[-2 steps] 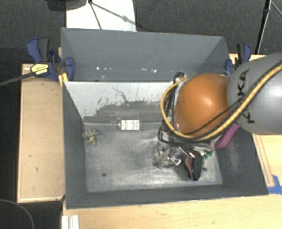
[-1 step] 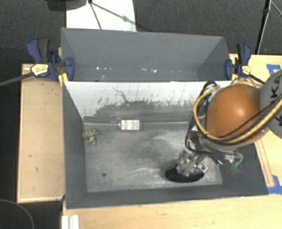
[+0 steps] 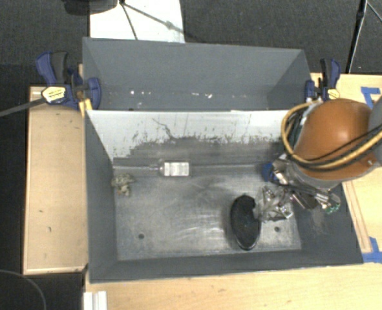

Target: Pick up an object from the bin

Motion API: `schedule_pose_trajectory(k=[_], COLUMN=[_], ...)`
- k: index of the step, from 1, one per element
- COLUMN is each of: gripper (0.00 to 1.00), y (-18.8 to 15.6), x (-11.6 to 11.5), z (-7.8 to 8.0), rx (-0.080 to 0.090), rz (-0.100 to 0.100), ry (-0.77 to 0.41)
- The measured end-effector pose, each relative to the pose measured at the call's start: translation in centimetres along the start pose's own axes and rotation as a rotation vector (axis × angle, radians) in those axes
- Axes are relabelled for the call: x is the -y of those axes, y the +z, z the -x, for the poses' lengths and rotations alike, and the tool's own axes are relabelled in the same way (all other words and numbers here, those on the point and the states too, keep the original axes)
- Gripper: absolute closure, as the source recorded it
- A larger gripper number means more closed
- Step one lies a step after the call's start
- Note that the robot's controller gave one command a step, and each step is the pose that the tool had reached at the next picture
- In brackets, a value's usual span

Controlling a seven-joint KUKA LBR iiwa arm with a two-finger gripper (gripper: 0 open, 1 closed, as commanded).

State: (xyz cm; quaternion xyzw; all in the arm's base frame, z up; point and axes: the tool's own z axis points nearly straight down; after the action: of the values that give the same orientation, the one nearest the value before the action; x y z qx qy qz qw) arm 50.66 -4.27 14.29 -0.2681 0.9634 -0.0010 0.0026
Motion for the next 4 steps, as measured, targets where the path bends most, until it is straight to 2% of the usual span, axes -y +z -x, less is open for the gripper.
schedule_pose_trajectory(k=[1,2,3,4], gripper=[0.0,0.0,0.0,1.0], y=[0.0,6.3,6.3,6.1], x=[-0.2,0.8,-2.1,-1.8], z=[0.0,1.8,2.8,2.8], rx=[0.0,-0.004,-0.006,-0.005], rz=[0.002,0.005,0.006,0.002], ry=[-0.001,0.035,0.076,0.08])
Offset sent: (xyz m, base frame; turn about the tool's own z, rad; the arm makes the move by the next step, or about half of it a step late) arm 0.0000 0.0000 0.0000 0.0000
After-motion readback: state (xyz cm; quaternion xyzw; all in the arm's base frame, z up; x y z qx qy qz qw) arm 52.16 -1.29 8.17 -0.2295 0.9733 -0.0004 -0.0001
